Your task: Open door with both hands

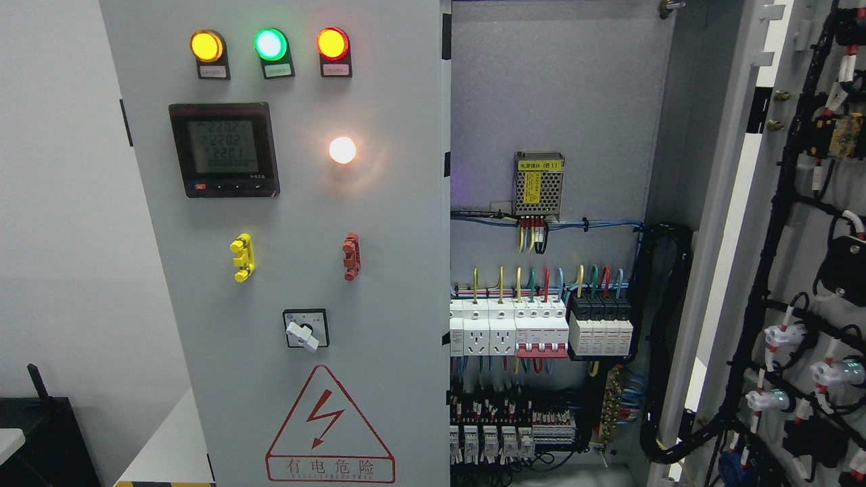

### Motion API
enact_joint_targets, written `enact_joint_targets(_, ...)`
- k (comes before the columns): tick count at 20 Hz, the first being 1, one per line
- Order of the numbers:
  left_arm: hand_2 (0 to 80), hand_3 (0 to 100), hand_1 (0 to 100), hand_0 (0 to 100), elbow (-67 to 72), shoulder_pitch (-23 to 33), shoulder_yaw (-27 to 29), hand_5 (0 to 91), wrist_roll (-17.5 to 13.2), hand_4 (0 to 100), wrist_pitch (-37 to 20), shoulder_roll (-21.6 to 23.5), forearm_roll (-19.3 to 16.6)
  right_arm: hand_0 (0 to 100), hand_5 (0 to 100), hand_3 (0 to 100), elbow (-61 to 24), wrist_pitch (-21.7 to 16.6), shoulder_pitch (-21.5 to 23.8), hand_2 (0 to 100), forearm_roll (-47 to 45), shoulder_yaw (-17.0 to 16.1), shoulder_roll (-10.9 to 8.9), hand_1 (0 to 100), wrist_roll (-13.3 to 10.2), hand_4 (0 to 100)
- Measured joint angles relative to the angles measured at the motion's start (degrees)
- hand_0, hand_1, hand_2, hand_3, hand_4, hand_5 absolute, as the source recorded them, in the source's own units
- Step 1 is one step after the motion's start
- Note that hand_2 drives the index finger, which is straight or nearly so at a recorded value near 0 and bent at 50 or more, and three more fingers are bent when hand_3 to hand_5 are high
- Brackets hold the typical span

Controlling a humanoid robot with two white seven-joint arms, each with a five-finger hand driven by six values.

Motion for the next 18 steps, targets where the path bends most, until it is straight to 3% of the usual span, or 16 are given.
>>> enact_joint_targets(9,0.0,0,0,0,1.7,-1.2,2.2,0.0,0.0,3,-0.3,-0.6,-2.2,11,0,0,-22.8,-1.0,18.1,0,0.0,1.3,-2.31,0,0.0,0)
enact_joint_targets(14,0.0,0,0,0,2.2,-1.6,2.9,0.0,0.0,3,0.6,-0.8,-3.2,11,0,0,-34.4,-6.3,25.3,0,0.2,2.6,-4.35,0,-0.1,0)
enact_joint_targets(18,0.0,0,0,0,2.5,-1.9,3.2,0.0,0.0,3,0.8,-0.9,-3.4,11,0,0,-41.2,-11.0,28.2,0,0.3,3.2,-5.75,0,-0.1,0)
